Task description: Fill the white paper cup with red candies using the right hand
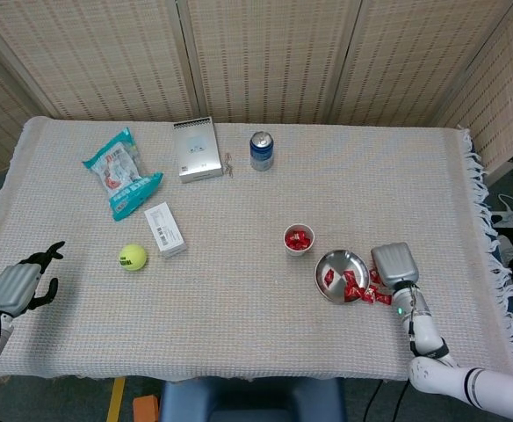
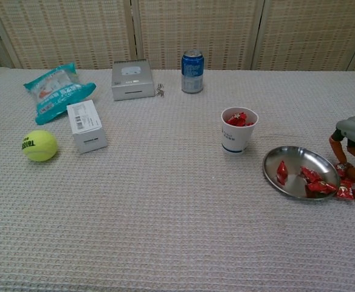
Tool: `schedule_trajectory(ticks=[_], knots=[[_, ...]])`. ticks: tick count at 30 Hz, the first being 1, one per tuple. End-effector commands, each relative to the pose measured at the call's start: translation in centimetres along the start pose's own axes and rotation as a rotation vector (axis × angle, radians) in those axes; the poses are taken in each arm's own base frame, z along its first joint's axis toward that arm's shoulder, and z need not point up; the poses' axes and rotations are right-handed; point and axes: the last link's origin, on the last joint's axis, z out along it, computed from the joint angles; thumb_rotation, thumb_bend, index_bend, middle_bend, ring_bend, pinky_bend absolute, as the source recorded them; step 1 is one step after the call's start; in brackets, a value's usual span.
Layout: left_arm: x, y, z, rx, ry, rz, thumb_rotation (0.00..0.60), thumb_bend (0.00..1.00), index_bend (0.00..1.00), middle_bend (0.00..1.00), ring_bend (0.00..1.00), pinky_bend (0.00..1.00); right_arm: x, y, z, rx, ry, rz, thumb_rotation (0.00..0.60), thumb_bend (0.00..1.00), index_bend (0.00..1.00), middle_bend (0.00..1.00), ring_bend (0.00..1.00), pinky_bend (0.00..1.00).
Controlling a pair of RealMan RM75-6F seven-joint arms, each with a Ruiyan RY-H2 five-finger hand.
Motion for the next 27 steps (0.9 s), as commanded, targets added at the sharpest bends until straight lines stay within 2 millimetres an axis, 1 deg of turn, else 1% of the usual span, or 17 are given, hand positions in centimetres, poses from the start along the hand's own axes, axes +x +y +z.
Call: schedule_trajectory(ticks=[1,5,7,11,13,16,19,23,27], knots=[[0.0,0.0,0.0,0.0,0.0,0.0,0.6,0.61,0.0,0.21,0.18,0.32,1.1,0.5,-0.7,0.001,0.043,0.032,0.6,0.24,0.63,0.84,0.84,1.0],[-0.1,0.1,0.1,-0.002,-0.002,0.002,0.6,0.61,0.0,0.21,0.18,0.32,3.4,1.1,-2.0,0.011,0.114,0.09,0.6,0.24,0.62,0.84,0.84,1.0],[-0.1,0.2,0.1,-0.004,-0.003,0.003,0.6,0.61,0.0,0.21,0.18,0.32,4.4,1.1,-2.4,0.023,0.135,0.117,0.6,0.24,0.61,0.84,0.84,1.0],[-0.2,0.2,0.1,-0.003,-0.004,0.004,0.6,0.61,0.0,0.21,0.18,0.32,6.9,0.4,-2.6,0.049,0.188,0.14,0.6,0.24,0.61,0.84,0.84,1.0],[-0.1,0.1,0.0,0.0,-0.001,0.002,0.6,0.61,0.0,0.21,0.18,0.32,7.6,-0.1,-2.7,0.056,0.2,0.143,0.6,0.24,0.61,0.84,0.84,1.0],[0.0,0.0,0.0,0.002,0.002,0.0,0.6,0.61,0.0,0.21,0.18,0.32,8.3,-0.7,-2.5,0.065,0.204,0.142,0.6,0.24,0.6,0.84,0.84,1.0],[0.0,0.0,0.1,0.0,0.0,-0.001,0.6,0.61,0.0,0.21,0.18,0.32,9.0,-2.0,-1.8,0.08,0.212,0.14,0.6,0.24,0.6,0.84,0.84,1.0],[0.0,0.0,0.1,0.0,0.001,-0.003,0.6,0.61,0.0,0.21,0.18,0.32,10.3,-4.5,-0.2,0.111,0.231,0.165,0.6,0.24,0.58,0.84,0.84,1.0],[0.1,-0.1,0.1,0.004,0.004,-0.007,0.6,0.61,0.0,0.21,0.18,0.32,11.1,-6.9,1.2,0.135,0.237,0.169,0.6,0.24,0.57,0.84,0.84,1.0]])
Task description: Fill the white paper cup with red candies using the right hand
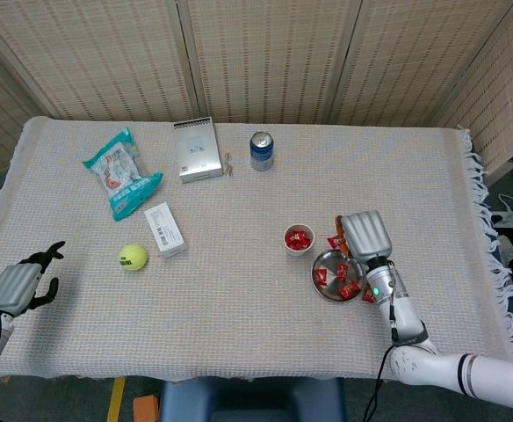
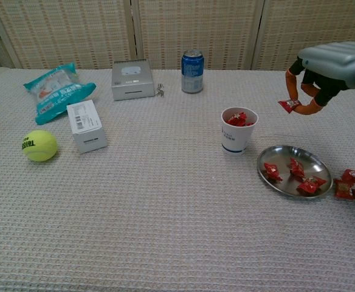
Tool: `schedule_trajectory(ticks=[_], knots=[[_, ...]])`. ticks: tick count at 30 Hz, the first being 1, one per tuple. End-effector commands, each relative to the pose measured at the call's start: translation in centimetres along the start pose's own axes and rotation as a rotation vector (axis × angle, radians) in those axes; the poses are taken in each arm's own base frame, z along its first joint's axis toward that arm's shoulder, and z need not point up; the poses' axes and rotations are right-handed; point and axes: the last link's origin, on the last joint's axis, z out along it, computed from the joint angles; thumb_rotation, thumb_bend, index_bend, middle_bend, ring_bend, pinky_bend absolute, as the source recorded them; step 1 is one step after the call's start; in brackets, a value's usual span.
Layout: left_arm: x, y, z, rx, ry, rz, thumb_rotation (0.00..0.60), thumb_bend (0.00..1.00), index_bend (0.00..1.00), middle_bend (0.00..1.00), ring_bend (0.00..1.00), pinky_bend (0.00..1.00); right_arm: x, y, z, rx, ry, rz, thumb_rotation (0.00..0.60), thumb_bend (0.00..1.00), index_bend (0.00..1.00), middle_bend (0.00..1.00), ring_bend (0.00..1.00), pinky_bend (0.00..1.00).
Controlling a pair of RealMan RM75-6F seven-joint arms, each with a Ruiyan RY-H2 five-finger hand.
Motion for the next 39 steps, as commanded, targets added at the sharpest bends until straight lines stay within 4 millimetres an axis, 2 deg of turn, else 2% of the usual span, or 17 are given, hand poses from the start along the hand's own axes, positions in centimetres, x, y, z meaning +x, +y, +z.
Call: schedule_trajectory(ticks=[1,5,11,19,26,36,39], knots=[[0.1,-0.1,0.0,0.002,0.002,-0.003,0.6,0.61,0.0,0.21,0.18,0.32,0.0,-2.0,1.7,0.017,0.001,0.003,0.6,0.24,0.57,0.84,0.84,1.0],[0.3,-0.3,-0.1,0.005,0.007,-0.015,0.6,0.61,0.0,0.21,0.18,0.32,-0.5,-4.1,3.0,0.036,-0.009,0.002,0.6,0.24,0.57,0.84,0.84,1.0],[0.6,-0.7,-0.1,0.008,0.011,-0.029,0.6,0.61,0.0,0.21,0.18,0.32,-0.8,-5.9,4.0,0.056,-0.006,0.011,0.6,0.24,0.57,0.84,0.85,1.0],[0.7,-0.8,-0.1,0.008,0.01,-0.035,0.6,0.61,0.0,0.21,0.18,0.32,-1.6,-6.4,4.5,0.052,-0.045,-0.023,0.6,0.24,0.5,0.84,0.85,1.0],[0.6,-0.7,-0.1,0.007,0.009,-0.034,0.6,0.61,0.0,0.21,0.18,0.32,-2.0,-6.3,4.4,0.04,-0.067,-0.05,0.6,0.24,0.5,0.84,0.85,1.0],[0.6,-0.7,-0.1,0.007,0.01,-0.034,0.6,0.61,0.0,0.21,0.18,0.32,-1.0,-5.7,3.7,0.045,-0.046,-0.032,0.6,0.24,0.24,0.84,0.84,1.0],[0.6,-0.6,0.0,0.004,0.009,-0.031,0.6,0.61,0.0,0.21,0.18,0.32,-0.2,-5.1,2.8,0.053,-0.022,-0.025,0.6,0.24,0.21,0.84,0.84,1.0]])
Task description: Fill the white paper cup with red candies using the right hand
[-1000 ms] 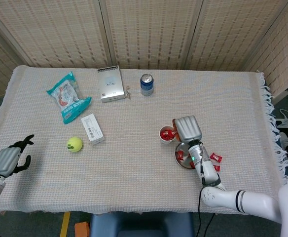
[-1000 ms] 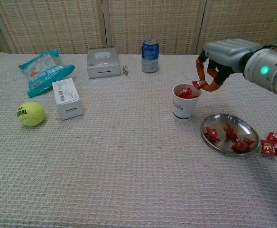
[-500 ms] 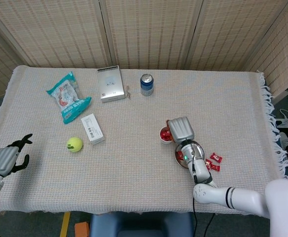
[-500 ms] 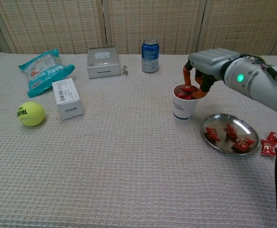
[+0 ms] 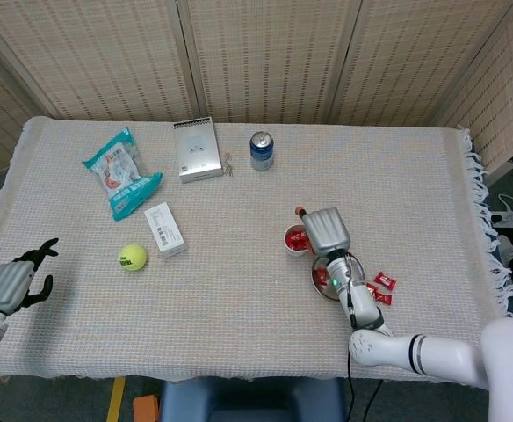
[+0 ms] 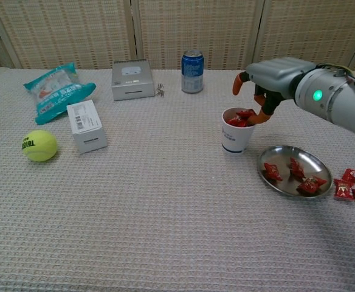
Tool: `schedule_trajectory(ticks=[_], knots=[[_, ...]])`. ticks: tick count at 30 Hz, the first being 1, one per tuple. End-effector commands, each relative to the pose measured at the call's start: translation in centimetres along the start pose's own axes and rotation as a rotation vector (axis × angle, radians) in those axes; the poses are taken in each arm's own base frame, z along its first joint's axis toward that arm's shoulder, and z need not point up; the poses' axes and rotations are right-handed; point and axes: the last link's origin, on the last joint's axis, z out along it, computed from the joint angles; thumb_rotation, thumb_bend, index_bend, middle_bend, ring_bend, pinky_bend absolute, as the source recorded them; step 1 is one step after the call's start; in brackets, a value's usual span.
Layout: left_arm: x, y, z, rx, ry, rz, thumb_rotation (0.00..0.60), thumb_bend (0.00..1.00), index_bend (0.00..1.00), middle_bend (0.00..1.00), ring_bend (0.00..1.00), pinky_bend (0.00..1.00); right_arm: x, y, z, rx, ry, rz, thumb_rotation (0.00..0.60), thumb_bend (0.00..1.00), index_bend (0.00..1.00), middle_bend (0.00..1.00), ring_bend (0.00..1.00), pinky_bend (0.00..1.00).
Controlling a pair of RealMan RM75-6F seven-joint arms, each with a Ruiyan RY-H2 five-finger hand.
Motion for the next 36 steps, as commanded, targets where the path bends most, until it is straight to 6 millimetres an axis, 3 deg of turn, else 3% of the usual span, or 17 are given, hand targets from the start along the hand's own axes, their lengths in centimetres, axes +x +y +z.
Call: schedule_trajectory(ticks=[1,9,15,20,26,36], knots=[[0.0,0.0,0.0,-0.001,0.0,0.001,0.6,0.61,0.0,0.21,0.18,0.32,0.7,0.7,-1.1,0.005,0.026,0.007,0.6,0.24,0.21,0.84,0.84,1.0],[-0.2,0.2,0.0,-0.002,-0.004,0.011,0.6,0.61,0.0,0.21,0.18,0.32,0.4,4.2,-4.9,-0.008,0.037,0.012,0.6,0.24,0.2,0.84,0.83,1.0],[-0.5,0.4,0.1,-0.003,-0.01,0.022,0.6,0.61,0.0,0.21,0.18,0.32,-2.6,8.2,-8.7,-0.054,-0.062,-0.071,0.6,0.24,0.29,0.84,0.82,1.0],[-0.7,0.6,0.1,-0.006,-0.015,0.028,0.6,0.61,0.0,0.21,0.18,0.32,-5.7,10.7,-10.7,-0.098,-0.159,-0.127,0.6,0.24,0.29,0.84,0.82,1.0],[-0.8,0.7,0.2,-0.004,-0.018,0.034,0.6,0.61,0.0,0.21,0.18,0.32,-8.1,12.4,-11.8,-0.126,-0.222,-0.141,0.6,0.24,0.29,0.84,0.82,1.0],[-0.8,0.6,0.2,-0.001,-0.018,0.035,0.6,0.61,0.0,0.21,0.18,0.32,-10.4,13.0,-11.2,-0.142,-0.261,-0.126,0.6,0.24,0.36,0.84,0.82,1.0]])
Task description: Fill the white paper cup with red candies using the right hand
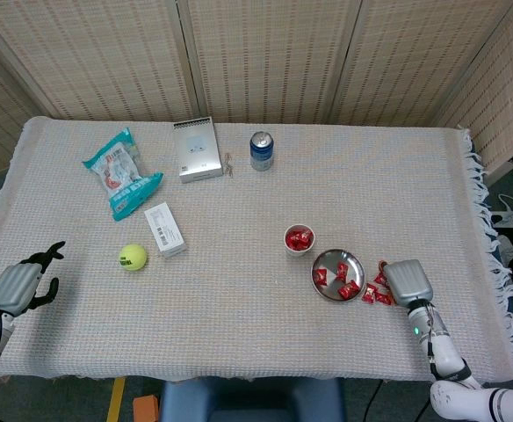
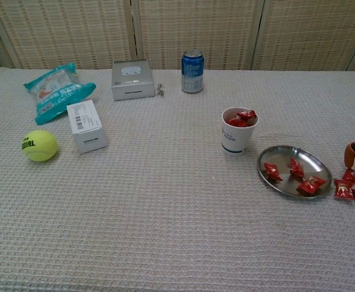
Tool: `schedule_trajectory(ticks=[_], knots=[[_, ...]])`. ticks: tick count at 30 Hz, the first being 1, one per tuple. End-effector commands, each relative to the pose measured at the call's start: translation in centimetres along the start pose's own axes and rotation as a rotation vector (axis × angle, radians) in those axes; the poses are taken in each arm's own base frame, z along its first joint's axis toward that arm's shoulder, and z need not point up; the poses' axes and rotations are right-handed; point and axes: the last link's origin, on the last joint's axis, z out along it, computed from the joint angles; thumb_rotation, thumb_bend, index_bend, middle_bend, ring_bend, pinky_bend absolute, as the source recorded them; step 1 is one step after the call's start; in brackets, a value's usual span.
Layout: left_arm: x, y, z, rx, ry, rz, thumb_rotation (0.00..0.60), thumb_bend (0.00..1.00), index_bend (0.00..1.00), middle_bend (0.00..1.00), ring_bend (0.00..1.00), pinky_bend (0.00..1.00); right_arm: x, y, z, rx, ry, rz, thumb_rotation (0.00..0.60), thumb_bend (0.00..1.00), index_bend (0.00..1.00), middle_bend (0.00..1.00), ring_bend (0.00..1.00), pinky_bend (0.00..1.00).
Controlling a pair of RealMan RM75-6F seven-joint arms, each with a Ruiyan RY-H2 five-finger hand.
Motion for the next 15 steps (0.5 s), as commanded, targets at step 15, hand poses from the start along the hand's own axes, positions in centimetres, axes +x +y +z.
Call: schedule_trajectory(ticks=[15], knots=[[0.09,-0.07,-0.04,-0.003,0.001,-0.005,0.6,0.61,0.0,0.21,0.18,0.32,-0.29,-0.32,0.69,0.003,0.019,0.029,0.6,0.24,0.53,0.84,0.84,1.0]])
